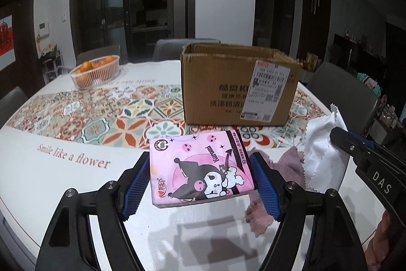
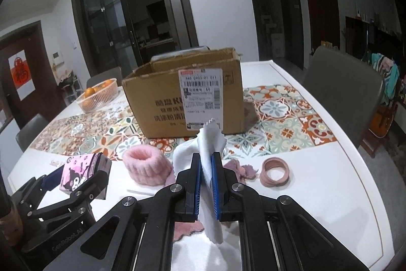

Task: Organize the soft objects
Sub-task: 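Lift the tissue pack and white cloth over the cardboard box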

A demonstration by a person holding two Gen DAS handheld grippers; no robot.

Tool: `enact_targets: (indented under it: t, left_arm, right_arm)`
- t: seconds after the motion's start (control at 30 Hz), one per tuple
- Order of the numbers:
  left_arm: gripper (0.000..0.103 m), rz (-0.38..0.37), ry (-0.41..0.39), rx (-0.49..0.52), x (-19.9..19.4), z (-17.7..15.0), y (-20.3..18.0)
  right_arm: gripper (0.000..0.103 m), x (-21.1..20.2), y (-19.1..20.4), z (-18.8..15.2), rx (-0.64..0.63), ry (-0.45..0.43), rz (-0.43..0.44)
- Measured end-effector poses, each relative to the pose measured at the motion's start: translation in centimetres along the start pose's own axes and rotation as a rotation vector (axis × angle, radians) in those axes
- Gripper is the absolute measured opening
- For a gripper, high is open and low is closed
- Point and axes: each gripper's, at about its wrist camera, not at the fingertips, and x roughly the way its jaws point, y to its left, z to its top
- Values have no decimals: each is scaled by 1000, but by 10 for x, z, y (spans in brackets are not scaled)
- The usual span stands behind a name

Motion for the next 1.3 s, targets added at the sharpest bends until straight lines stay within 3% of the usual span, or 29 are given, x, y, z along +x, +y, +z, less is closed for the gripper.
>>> enact_targets:
  t: [0.83,1.3]
  left_arm:
    - [77,3,-235,68,-49,58,-8]
    - [77,8,-312,85,-52,89,-7]
  right_arm:
    - [10,-50,17,49,-39,-210,21]
    - [10,-58,28,79,-78,-316,28]
